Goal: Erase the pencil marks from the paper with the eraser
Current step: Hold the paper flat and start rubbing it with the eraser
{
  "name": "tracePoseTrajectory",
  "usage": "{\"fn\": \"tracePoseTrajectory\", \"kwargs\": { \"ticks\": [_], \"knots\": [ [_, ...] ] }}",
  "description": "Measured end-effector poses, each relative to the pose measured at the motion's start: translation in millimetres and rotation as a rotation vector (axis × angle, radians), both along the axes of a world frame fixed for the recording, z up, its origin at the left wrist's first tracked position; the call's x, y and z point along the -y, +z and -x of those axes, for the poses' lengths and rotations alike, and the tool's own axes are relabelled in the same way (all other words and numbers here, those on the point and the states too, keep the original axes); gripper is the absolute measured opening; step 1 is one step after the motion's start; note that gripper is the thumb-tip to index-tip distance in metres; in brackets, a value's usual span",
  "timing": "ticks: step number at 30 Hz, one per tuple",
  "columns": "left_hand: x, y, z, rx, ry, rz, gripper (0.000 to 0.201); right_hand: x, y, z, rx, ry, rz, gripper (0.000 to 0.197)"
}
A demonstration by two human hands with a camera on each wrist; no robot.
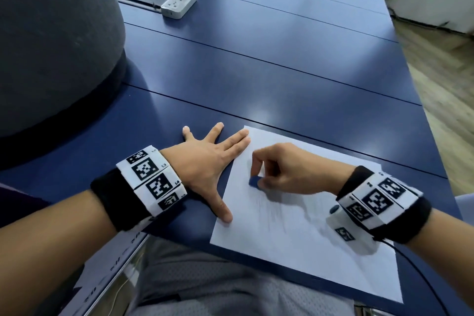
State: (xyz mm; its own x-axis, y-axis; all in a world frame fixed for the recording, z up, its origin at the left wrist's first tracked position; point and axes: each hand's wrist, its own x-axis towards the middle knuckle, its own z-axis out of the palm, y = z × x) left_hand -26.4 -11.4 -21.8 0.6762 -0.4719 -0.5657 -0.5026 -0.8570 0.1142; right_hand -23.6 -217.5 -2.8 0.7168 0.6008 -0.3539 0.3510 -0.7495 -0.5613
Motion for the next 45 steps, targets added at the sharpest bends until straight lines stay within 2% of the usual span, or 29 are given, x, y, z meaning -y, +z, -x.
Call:
{"fn": "tracePoseTrajectory", "kwargs": {
  "ticks": [5,8,11,16,22,27,32,37,42,45],
  "knots": [
    [1,3,0,-0.015,0.011,0.018,0.156,-2,0,-19,0.097,-0.151,-0.076,0.009],
    [2,3,2,-0.020,0.022,0.018,0.156,-2,-2,0,0.073,-0.034,-0.091,0.006],
    [2,4,2,-0.031,0.026,0.008,0.156,-1,-1,11,0.026,0.059,-0.016,0.009],
    [2,6,2,-0.042,0.028,0.006,0.155,8,-6,-13,0.160,-0.199,-0.042,0.008],
    [2,6,1,-0.044,0.028,0.000,0.156,6,-4,1,0.074,-0.031,-0.047,0.006],
    [5,5,-2,-0.037,0.048,0.001,0.156,10,-7,-13,0.151,-0.202,-0.086,0.006],
    [6,4,-2,-0.032,0.045,-0.019,0.157,6,-3,9,0.047,0.037,-0.066,0.006],
    [5,6,-2,-0.040,0.044,-0.008,0.156,6,-4,-3,0.162,-0.133,-0.086,0.006],
    [6,5,-2,-0.037,0.047,-0.009,0.156,1,1,21,-0.008,0.088,-0.052,0.008],
    [5,3,-2,-0.031,0.048,0.005,0.157,1,0,8,0.083,-0.038,-0.035,0.007]
  ]
}}
